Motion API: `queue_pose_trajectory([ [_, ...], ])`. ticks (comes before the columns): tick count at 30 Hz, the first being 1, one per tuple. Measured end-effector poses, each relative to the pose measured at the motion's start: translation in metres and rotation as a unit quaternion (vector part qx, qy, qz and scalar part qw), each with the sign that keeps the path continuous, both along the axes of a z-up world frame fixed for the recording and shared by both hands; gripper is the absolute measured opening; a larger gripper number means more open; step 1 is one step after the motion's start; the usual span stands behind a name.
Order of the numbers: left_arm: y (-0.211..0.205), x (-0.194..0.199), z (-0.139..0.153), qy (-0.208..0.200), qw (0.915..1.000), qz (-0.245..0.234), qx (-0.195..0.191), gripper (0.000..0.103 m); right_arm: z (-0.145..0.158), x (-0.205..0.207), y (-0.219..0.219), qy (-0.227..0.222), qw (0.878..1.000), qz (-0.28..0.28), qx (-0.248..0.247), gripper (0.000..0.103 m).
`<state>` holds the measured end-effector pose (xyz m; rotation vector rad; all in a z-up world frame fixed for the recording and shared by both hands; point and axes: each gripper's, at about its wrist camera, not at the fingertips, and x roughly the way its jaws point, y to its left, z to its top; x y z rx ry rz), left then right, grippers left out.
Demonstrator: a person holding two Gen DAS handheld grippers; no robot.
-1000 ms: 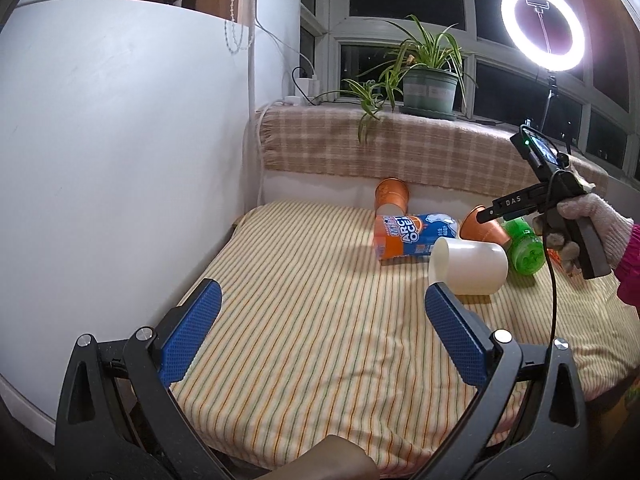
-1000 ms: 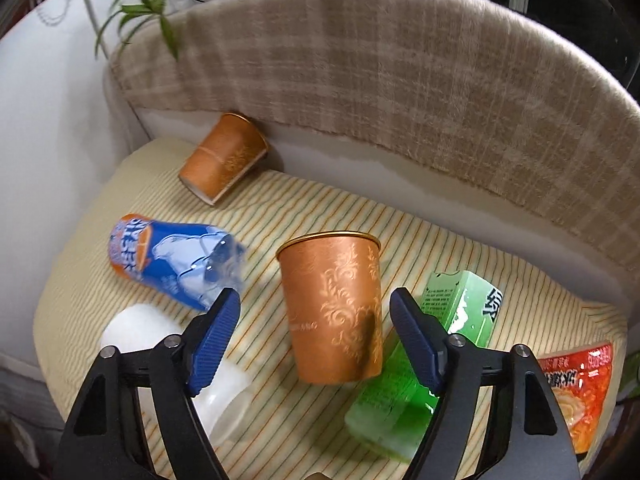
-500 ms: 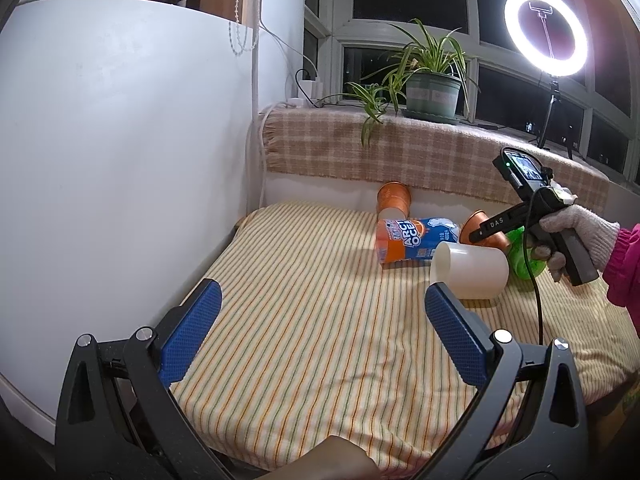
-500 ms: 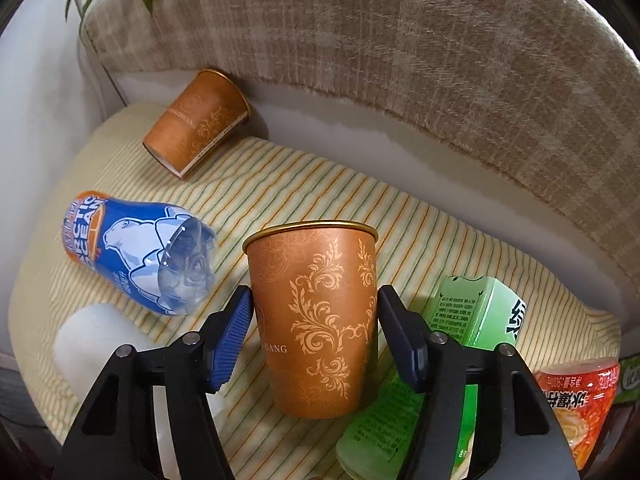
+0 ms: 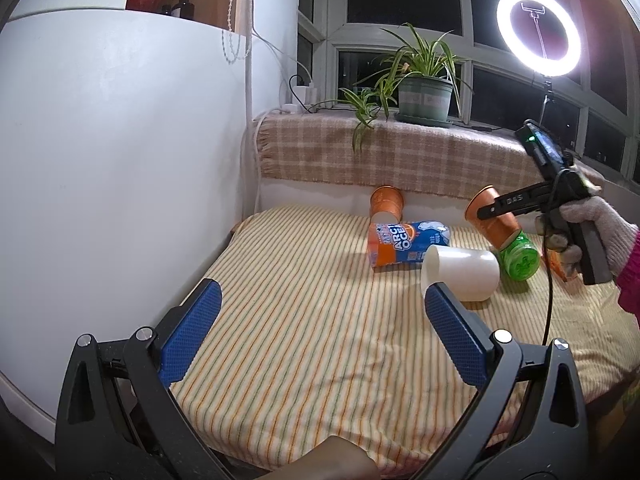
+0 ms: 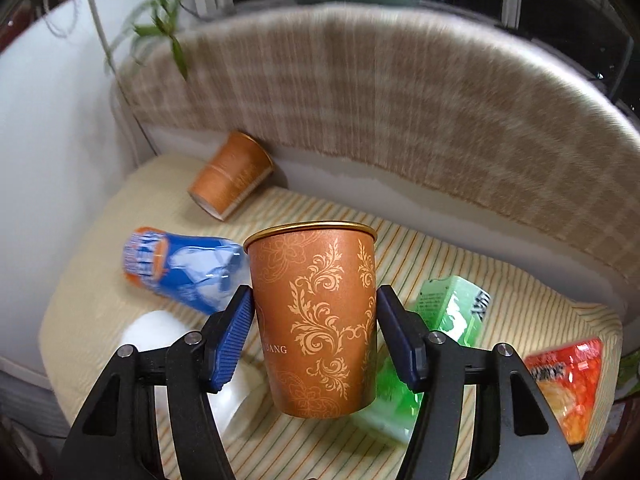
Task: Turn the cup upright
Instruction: 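Lift the orange cup with the right tool and set it down upright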
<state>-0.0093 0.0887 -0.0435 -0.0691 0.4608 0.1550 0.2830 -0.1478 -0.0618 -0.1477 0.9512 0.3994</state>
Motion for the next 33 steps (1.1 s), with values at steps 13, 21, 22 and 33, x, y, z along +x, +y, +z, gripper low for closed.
queue_pose_trajectory([
  [13,-0.034,0.004,0.008,-0.003,0.9989,-0.046,0.000,0.103,0.018,-0.100,-0.051,-0.002,0.991,-0.047,0.126,0.062],
  [21,-0.053,0.015,0.000,0.020,0.9969,-0.074,-0.016,0.103,-0.014,-0.143,-0.066,0.041,0.980,-0.084,0.173,0.062],
  [22,-0.055,0.016,-0.001,0.022,0.9967,-0.077,-0.017,0.103,-0.017,-0.147,-0.067,0.045,0.979,-0.088,0.180,0.062],
  [33,-0.070,0.023,-0.003,0.034,0.9939,-0.097,-0.041,0.103,-0.032,-0.179,-0.079,0.061,0.965,-0.121,0.223,0.062],
])
